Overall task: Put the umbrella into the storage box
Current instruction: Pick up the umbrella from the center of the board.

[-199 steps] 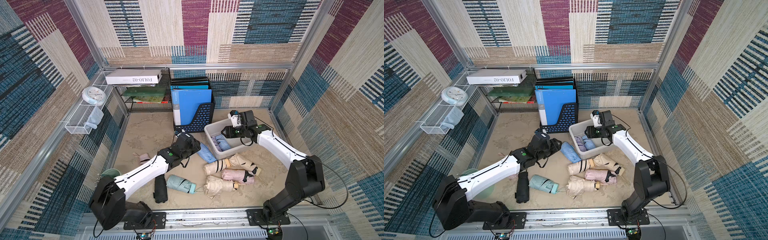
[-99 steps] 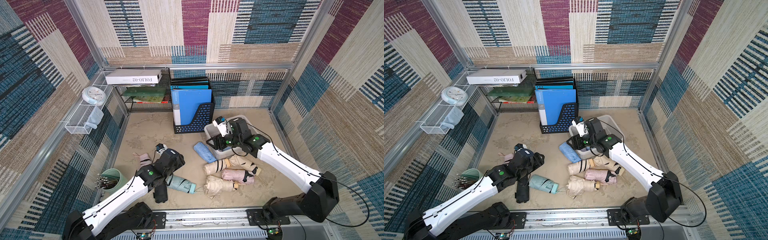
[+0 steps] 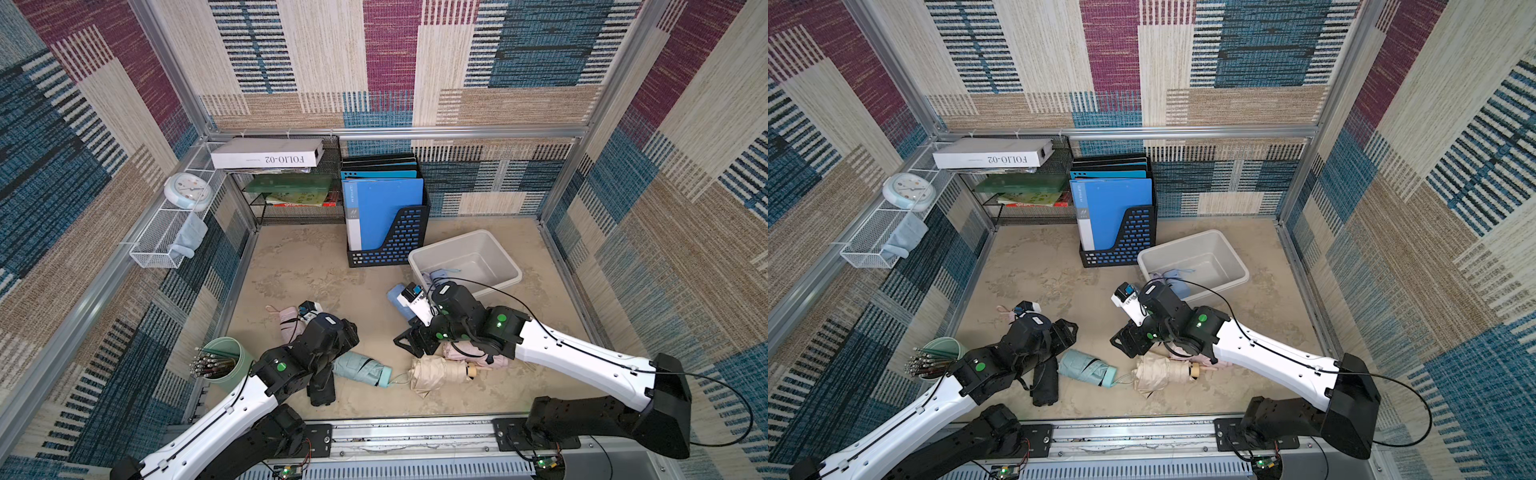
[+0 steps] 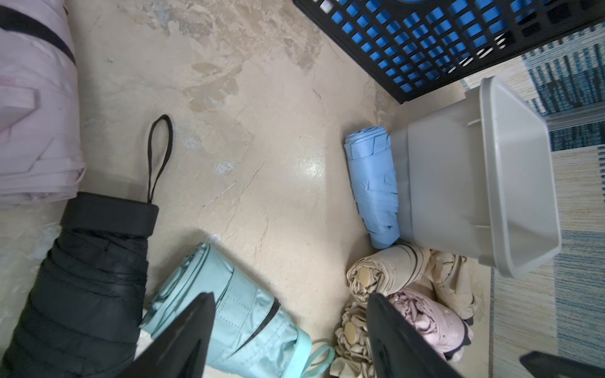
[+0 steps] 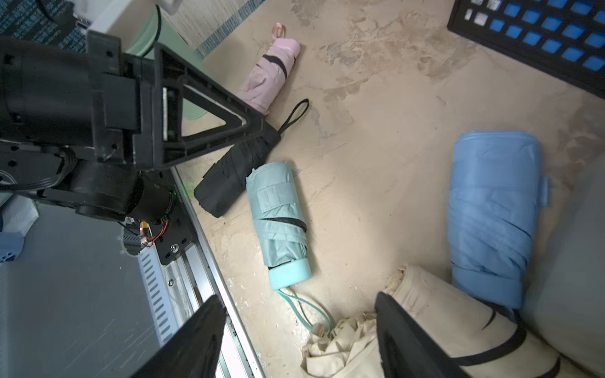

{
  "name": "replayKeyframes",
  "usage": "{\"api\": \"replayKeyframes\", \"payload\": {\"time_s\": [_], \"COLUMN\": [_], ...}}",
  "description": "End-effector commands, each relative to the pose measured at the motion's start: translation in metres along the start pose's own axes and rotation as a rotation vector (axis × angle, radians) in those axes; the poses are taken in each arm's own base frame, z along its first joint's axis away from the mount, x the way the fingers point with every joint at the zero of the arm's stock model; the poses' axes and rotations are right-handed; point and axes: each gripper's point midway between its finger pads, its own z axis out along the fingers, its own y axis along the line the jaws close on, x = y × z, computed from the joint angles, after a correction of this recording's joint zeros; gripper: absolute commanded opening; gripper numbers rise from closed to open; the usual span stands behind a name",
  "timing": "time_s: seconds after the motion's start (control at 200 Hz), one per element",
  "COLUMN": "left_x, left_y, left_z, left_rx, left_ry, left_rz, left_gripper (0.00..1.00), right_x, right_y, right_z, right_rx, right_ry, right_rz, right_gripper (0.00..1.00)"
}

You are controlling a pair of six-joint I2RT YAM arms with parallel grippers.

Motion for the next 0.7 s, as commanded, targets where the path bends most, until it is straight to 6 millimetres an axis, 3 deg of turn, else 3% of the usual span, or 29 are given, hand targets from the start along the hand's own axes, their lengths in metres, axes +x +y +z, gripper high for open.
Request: {"api": "replayKeyframes", "payload": {"time_s": [0.0,0.185,0.451,0.696], "left_x": [0.017,0.032,0.047,0.017], "left_y": [0.007,0.007,0.017,0.030], "left_z": [0.002,0.009,0.021,0.003], "left_rx": [-0.029,-0.046,-0.107,-0.142], "left_ry": [0.086,0.172,0.231,0.088], "left_rz": [-0.039,-0.066,-0.138,-0.164], "left_gripper": [0.78,0.79,0.81,0.82], "right_x": [0.007,0.016,0.029,0.058], "right_y": [-0.004,-0.004,0.006,0.033], "right_z": [0.002,0.011,0.028,0.063], "right_rx": [0.035,0.027,-0.003,-0.080], "right_ry": [0.029,0.070,0.091,0.054], "right_rz": [0.037,0.057,-0.044,-0.395], "right_gripper": [0.76,0.77,0.78,0.79]}}
